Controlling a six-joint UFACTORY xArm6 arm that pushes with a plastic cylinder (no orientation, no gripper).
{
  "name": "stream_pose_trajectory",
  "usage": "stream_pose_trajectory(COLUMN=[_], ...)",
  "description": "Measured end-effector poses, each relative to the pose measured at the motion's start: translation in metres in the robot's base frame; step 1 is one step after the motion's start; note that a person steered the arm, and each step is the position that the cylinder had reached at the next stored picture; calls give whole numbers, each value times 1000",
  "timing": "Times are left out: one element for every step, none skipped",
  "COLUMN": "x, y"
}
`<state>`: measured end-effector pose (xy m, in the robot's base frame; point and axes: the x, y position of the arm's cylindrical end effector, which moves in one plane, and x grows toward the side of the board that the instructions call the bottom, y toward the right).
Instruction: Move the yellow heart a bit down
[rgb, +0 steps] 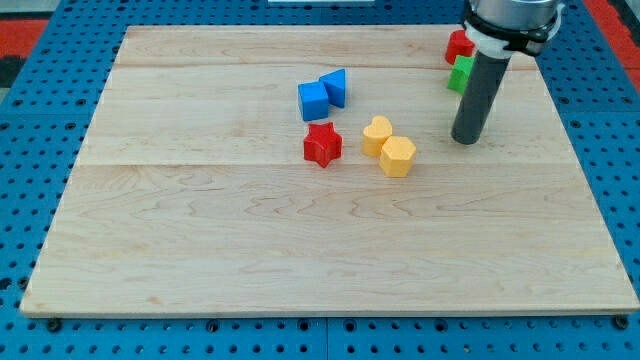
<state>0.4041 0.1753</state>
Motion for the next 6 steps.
stream_pose_trajectory(x=[-8,-4,-25,-10,20,33], y=[7,-21,-88,-155,-124,-81])
